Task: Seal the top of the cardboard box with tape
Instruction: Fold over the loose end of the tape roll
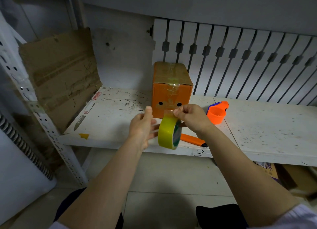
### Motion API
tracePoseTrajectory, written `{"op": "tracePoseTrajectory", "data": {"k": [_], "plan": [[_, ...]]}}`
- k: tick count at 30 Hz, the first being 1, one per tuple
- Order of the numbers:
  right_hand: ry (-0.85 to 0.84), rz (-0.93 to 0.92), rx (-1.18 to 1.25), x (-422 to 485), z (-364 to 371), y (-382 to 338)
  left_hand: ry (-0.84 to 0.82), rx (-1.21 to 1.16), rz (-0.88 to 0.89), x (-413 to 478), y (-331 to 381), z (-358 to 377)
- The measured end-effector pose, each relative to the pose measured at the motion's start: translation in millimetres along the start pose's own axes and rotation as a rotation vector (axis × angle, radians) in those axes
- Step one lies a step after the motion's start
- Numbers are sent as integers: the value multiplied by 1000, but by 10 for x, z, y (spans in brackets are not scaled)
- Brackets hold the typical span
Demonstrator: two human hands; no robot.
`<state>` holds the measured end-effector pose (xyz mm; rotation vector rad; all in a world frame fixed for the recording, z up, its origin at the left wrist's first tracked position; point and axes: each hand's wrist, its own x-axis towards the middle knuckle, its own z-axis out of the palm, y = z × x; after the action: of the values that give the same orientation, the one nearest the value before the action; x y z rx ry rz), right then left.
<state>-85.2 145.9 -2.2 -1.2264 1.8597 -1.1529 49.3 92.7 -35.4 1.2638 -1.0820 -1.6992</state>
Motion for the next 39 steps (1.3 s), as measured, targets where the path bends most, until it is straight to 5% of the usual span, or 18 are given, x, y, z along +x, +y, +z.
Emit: {"op": "tracePoseTrajectory", "data": {"k": [4,16,21,39], "plan": [[9,-15,-58,3,57,25,-213,84,-37,-40,-67,126],[196,-168,-157,48,65,250,-73,-48,8,100,-163,349],[177,-150,-96,87,28,279,-154,-82,30,85,-209,443],[318,-128,-89,173,157,457,99,-151,51,94,-322,691]]}}
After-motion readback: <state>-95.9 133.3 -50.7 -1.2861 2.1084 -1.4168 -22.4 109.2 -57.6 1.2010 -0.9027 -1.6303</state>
